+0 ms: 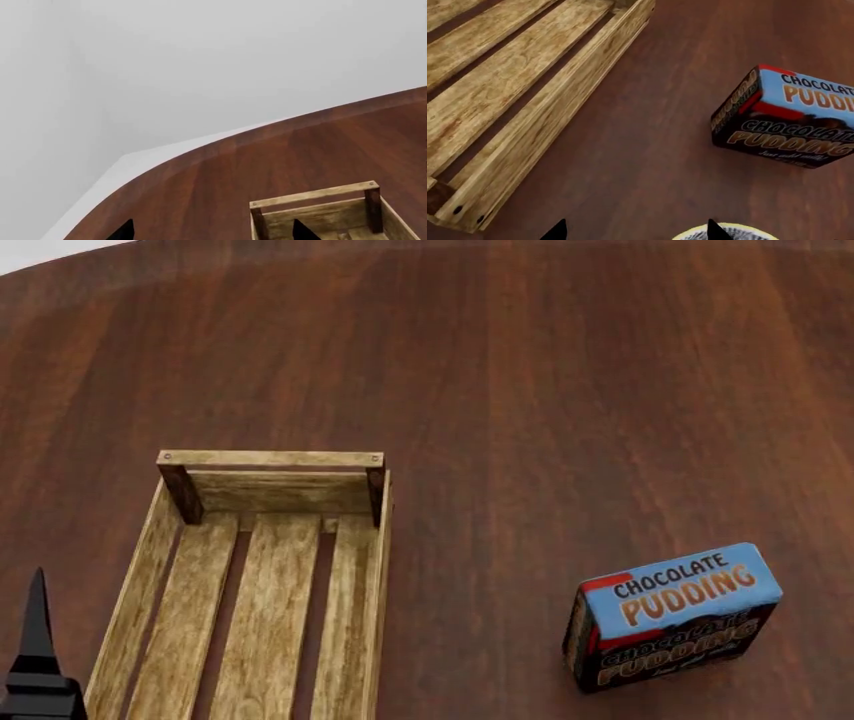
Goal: Stack the left bowl on the right bowl and place them in the tray.
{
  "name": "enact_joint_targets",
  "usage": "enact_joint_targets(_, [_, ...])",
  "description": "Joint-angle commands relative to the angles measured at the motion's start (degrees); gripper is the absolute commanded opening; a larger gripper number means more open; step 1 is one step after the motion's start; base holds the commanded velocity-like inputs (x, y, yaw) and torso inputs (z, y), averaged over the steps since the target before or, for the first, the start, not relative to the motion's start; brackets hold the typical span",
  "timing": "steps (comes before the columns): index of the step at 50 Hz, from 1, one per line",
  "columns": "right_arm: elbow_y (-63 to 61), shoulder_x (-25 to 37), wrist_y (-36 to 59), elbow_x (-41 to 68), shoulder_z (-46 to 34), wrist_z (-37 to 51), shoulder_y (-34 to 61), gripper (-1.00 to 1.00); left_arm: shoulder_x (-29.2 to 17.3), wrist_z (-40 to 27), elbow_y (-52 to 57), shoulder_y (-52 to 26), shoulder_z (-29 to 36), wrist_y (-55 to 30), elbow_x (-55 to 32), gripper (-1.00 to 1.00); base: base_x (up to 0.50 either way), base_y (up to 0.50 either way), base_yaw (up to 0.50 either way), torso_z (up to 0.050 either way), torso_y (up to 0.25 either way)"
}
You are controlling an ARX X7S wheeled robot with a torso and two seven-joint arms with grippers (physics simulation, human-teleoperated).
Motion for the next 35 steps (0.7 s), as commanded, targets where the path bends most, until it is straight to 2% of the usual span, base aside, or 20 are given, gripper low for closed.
enact_joint_targets(1, [1.09,0.96,0.08,1.16,-1.26,-0.58,-1.61,1.0,-0.26,-0.18,-0.03,-0.63,0.55,-0.42,0.03,1.0,0.0,0.0,0.0,0.0,0.0])
enact_joint_targets(35, [5.3,1.36,-3.11,7.44,5.89,1.63,-5.38,1.0,-0.73,-0.79,0.72,-0.28,0.77,-0.61,-0.22,1.0,0.0,0.0,0.0,0.0,0.0])
